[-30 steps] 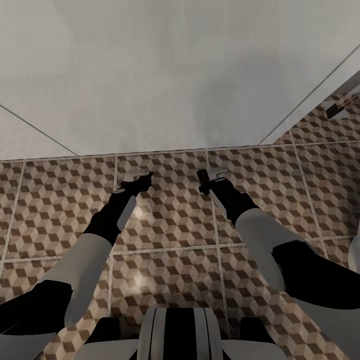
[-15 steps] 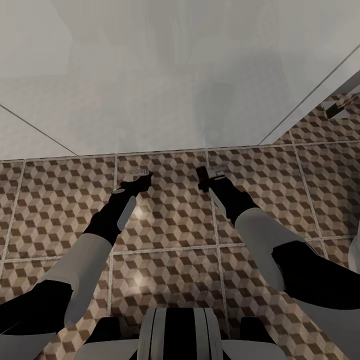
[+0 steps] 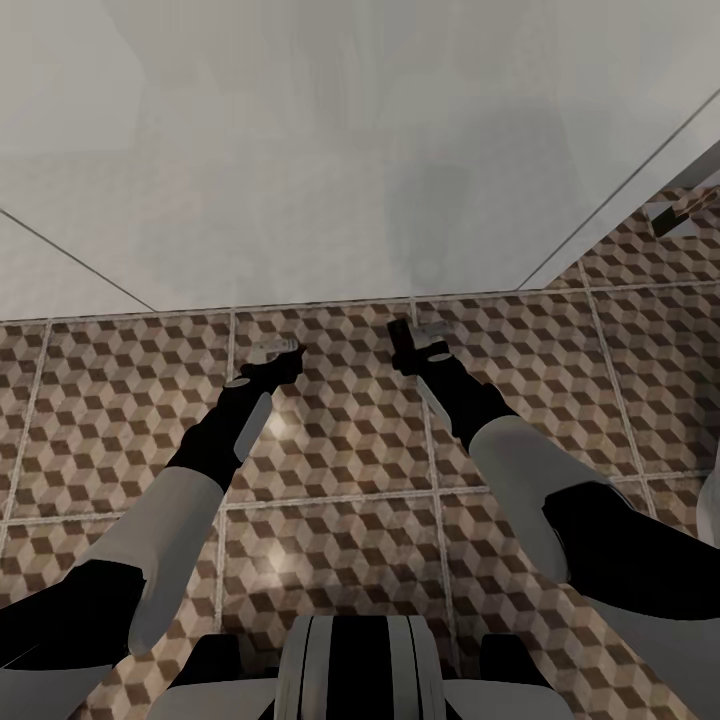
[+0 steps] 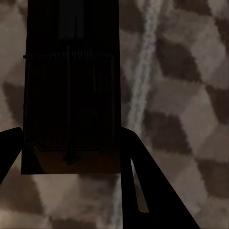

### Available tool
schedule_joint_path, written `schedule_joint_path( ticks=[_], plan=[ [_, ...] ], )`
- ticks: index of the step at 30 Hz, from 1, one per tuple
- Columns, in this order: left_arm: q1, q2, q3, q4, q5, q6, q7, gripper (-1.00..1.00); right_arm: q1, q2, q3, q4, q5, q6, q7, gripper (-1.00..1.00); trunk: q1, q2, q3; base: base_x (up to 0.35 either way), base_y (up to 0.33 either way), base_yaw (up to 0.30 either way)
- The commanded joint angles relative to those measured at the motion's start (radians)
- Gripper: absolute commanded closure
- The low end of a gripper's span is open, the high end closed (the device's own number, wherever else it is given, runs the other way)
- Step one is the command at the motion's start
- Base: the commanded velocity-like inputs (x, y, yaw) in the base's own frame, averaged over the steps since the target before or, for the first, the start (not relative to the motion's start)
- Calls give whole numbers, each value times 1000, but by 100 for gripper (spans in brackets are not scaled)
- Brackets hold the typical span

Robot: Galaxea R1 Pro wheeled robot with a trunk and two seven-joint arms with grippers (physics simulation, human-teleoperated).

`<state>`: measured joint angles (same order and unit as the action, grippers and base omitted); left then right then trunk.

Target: Take the four mousetraps from the cabinet in the bathroom and place them on the bathroom floor. Make sure all four end up on the same floor surface, and ensure that at least two of them are either under or directly next to the same bathroom sink.

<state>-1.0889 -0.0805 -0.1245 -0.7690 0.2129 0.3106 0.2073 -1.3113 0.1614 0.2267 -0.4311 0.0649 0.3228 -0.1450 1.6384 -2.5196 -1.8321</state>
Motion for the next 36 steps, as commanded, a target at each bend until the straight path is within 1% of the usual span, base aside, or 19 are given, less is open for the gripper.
schedule_joint_path(
  ticks=[1, 8, 16, 23, 32, 36],
  plan=[
    [0, 1, -4, -1, 11, 4, 9, 100, 0, -1, 5, -1, 4, 7, -2, 100, 0, 0, 0, 0, 0, 0],
    [0, 1, -4, -2, 10, 4, 9, 100, 0, -2, 4, 9, 5, 12, -3, 100, 0, 0, 0, 0, 0, 0],
    [0, 1, -4, -5, 11, 4, 9, 100, 0, -3, -1, 22, 6, 54, -5, 100, 0, 0, 0, 0, 0, 0],
    [0, 2, -4, -9, 11, 4, 5, 100, -2, -3, -1, 23, 6, 59, -5, 100, 0, 0, 0, 0, 0, 0],
    [0, 3, -7, -35, 11, 5, 4, 100, -1, -2, -1, 22, 4, 55, -5, 100, 0, 0, 0, 0, 0, 0],
    [0, 4, -9, -60, 11, 6, 5, 100, 0, -2, -1, 20, 4, 53, -3, 100, 0, 0, 0, 0, 0, 0]
  ],
)
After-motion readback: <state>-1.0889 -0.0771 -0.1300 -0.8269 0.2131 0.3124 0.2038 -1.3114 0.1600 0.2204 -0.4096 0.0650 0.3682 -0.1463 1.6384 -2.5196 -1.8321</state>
